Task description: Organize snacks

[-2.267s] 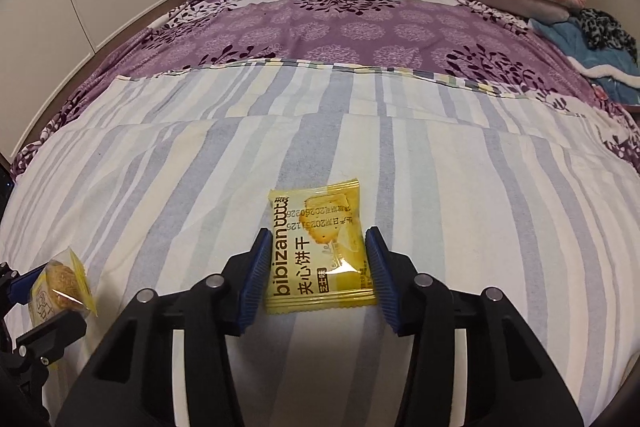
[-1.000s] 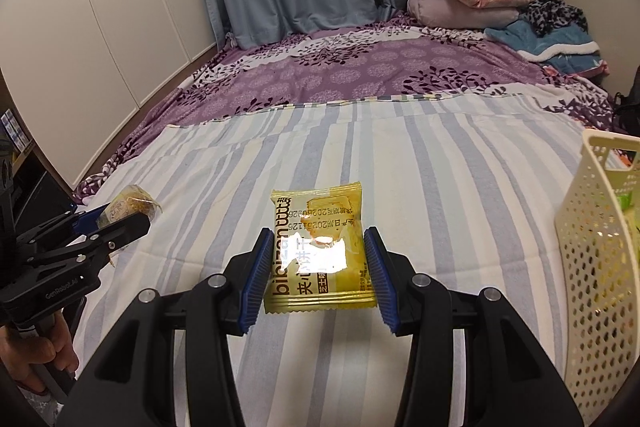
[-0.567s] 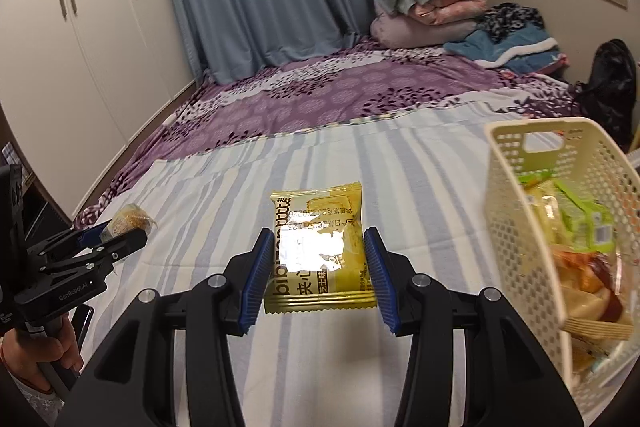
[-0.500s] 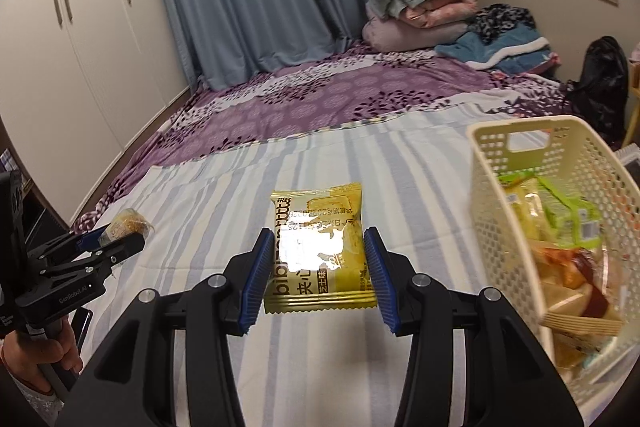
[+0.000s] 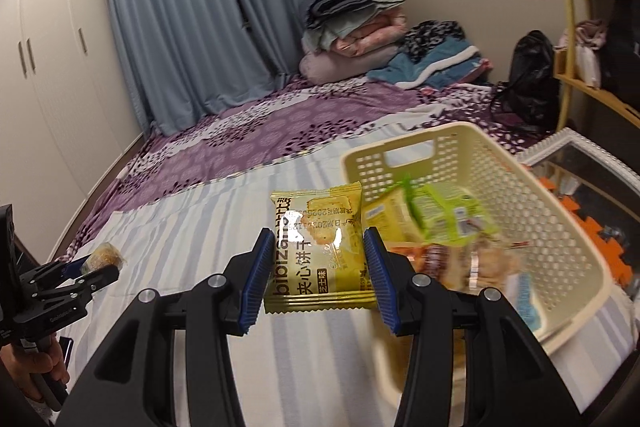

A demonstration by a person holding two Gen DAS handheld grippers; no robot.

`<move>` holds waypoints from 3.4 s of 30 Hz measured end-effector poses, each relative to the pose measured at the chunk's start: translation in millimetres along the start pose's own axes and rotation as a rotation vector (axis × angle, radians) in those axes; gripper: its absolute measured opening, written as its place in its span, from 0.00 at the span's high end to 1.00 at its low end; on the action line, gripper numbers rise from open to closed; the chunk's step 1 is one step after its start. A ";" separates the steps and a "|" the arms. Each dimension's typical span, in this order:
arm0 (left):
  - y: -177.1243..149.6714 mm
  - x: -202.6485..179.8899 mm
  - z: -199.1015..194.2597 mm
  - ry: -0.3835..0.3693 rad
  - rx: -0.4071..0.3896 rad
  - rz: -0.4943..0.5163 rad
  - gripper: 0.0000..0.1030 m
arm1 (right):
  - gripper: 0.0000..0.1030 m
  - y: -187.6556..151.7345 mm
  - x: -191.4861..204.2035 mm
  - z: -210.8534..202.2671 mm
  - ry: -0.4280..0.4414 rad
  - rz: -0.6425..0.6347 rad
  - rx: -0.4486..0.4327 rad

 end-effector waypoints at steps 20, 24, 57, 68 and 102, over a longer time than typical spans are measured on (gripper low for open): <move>7.4 -58.9 8.1 -0.068 0.024 0.083 0.50 | 0.53 -33.1 -82.0 -2.8 -0.117 0.113 0.042; 11.5 -74.0 9.4 -0.091 0.026 0.099 0.50 | 0.50 -33.5 -87.3 -8.5 -0.120 0.121 0.029; 24.8 -285.2 51.0 -0.420 0.084 0.309 0.50 | 0.45 -54.5 -123.6 -61.2 -0.190 0.150 -0.038; 7.0 -302.8 77.5 -0.455 0.165 0.329 0.50 | 0.45 -58.3 -126.3 -63.2 -0.197 0.154 -0.033; 39.1 -262.6 37.8 -0.091 -0.053 0.396 0.03 | 0.10 -58.2 -99.4 -72.8 -0.183 0.089 -0.018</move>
Point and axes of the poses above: each gripper's, at about its wrist camera, not at the fingertips, and z roughly the way its jaws point, x to its left, y to its top, the point moved 8 cm from there along z, roughly the way its jaws point, and after that the axes turned 5 degrees about -z, right-handed, at the moved point
